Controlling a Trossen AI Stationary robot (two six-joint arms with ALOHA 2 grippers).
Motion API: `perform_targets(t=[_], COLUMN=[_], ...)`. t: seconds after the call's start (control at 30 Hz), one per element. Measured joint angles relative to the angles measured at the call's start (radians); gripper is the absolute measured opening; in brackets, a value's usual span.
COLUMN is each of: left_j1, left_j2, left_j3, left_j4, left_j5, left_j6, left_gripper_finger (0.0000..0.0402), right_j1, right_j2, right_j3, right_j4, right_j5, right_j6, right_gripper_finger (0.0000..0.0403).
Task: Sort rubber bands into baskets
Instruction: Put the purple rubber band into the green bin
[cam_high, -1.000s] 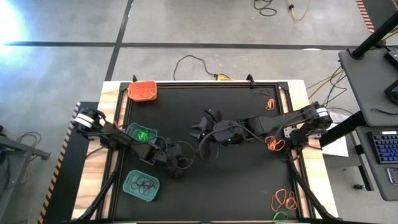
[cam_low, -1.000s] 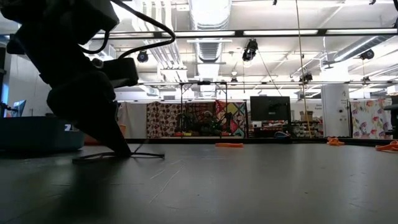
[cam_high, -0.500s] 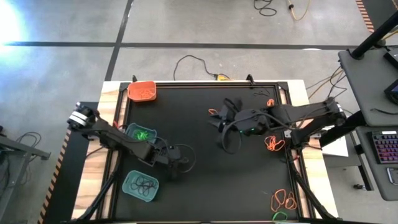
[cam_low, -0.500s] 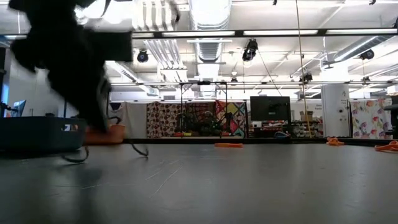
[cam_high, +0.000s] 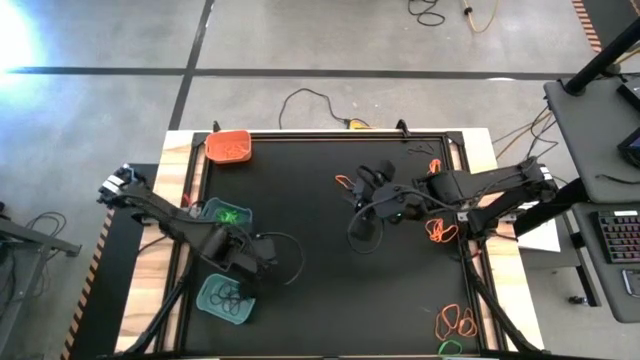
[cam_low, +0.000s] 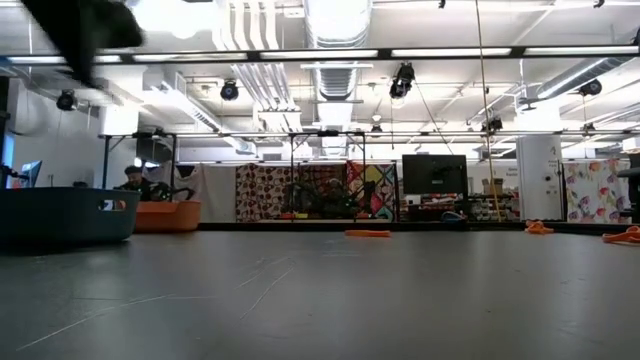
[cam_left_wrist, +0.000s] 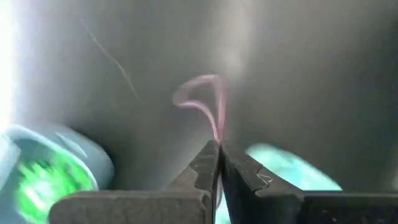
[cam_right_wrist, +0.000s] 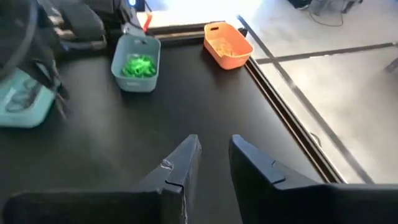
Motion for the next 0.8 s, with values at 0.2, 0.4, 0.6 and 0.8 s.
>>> perform_targets(t=[0.2,0.4,0.6,0.8], left_j1=[-0.127,-0.185,-0.185,-0.185], left_j2=[-0.008,-0.007,-0.006,-0.006], left_j3=[-0.007,-0.102,-0.223,-0.328], left_j4=[0.007,0.131,0.266,0.284], left_j5=[0.343,0.322,0.267,0.32], left_j6=[-0.125,-0.169,-0.026,0.141], left_gripper_finger=[0.0,0.0,0.0,0.0], right_j1=[0.0,-0.002,-0.004,0.012], right_j2=[0.0,0.0,-0.002,-0.016], right_j3=[-0.057,-0.105,-0.107,-0.105], right_j4=[0.004,0.005,0.0,0.0], right_j5=[0.0,0.0,-0.004,-0.035], right_j6=[-0.04,-0.039,0.031,0.177], right_gripper_finger=[0.0086,0.008,0.0073,0.0075])
